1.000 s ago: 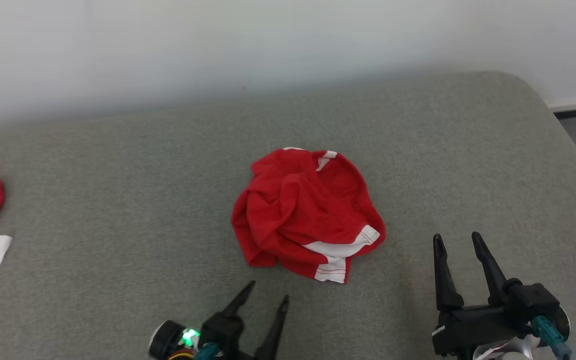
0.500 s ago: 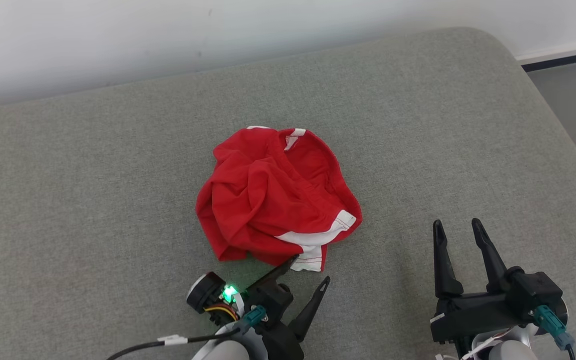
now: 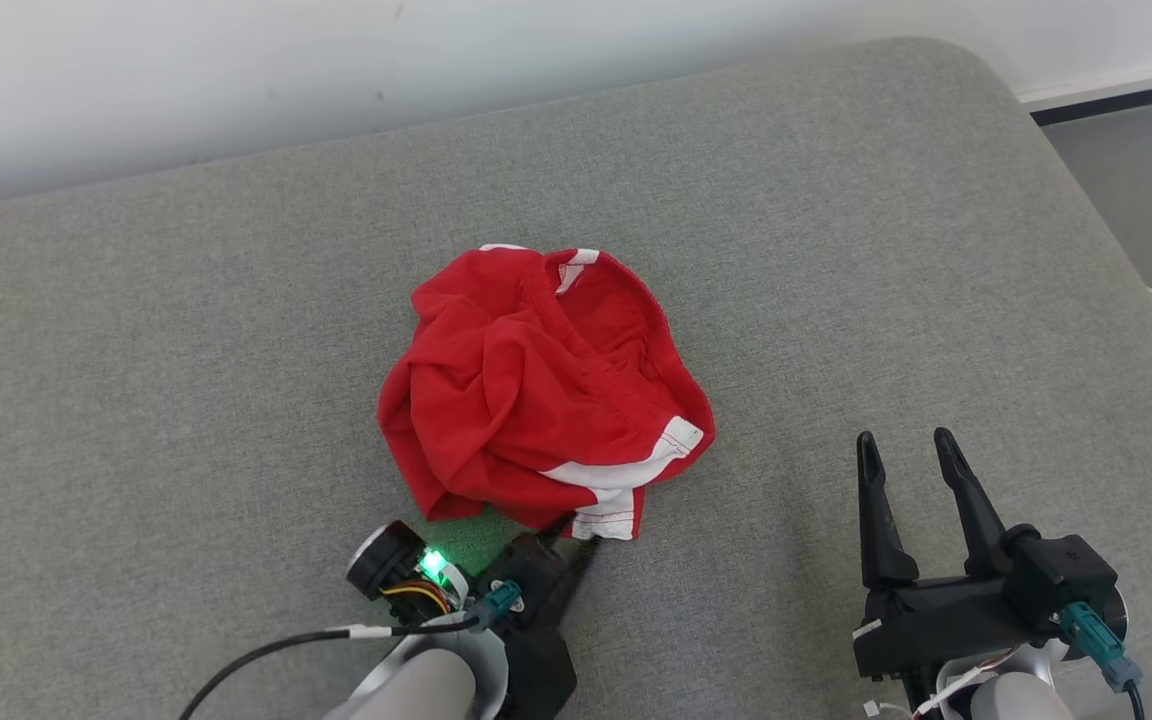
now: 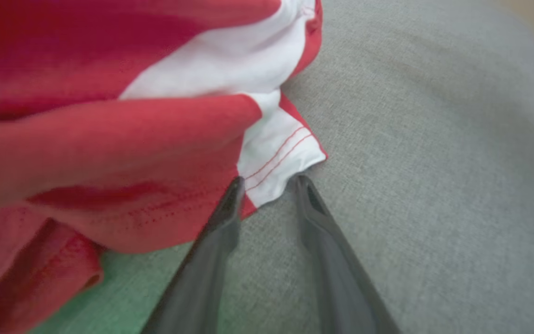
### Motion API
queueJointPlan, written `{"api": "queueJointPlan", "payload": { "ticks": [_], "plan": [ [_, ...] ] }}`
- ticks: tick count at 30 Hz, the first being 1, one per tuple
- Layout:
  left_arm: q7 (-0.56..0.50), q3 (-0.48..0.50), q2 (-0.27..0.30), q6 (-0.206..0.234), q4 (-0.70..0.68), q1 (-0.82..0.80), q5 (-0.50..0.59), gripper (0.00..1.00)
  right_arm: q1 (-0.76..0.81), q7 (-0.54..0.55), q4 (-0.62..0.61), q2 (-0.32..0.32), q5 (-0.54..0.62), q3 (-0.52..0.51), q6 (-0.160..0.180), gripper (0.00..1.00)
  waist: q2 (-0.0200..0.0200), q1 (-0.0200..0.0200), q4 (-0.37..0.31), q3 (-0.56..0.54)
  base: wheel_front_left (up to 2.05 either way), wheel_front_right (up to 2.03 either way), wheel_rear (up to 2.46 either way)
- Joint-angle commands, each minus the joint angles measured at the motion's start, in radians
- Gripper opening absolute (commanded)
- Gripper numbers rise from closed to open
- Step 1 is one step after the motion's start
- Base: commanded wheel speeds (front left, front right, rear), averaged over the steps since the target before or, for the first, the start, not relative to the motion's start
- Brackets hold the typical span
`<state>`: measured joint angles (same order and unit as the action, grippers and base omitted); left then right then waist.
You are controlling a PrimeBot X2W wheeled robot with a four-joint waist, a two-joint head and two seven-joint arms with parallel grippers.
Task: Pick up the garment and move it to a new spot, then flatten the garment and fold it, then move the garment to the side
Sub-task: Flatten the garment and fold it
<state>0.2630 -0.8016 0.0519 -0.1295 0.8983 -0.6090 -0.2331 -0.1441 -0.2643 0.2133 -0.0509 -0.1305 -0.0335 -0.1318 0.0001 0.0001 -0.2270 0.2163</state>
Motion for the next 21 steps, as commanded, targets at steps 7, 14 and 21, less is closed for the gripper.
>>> {"api": "queueJointPlan", "payload": {
  "ticks": [7,14,21],
  "plan": [
    [0.003,-0.026,-0.002,0.000,0.000,-0.023,-0.055,0.00,-0.001,0.000,0.007,0.001,0.010,0.007,0.002,1.00,-0.0001,-0.0001,0.009,-0.020,0.00,0.00,0.00],
    [0.003,-0.007,-0.001,0.029,-0.113,0.006,-0.096,0.00,0.036,0.000,0.012,0.001,0.015,-0.013,0.002,1.00,-0.0001,-0.0001,0.078,-0.079,0.00,0.00,0.00],
    [0.003,0.061,0.074,0.060,-0.294,0.104,-0.058,0.00,0.076,0.000,0.026,0.001,0.001,-0.009,0.002,1.00,-0.0001,-0.0001,0.203,-0.159,0.00,0.00,0.00]
  ]
}}
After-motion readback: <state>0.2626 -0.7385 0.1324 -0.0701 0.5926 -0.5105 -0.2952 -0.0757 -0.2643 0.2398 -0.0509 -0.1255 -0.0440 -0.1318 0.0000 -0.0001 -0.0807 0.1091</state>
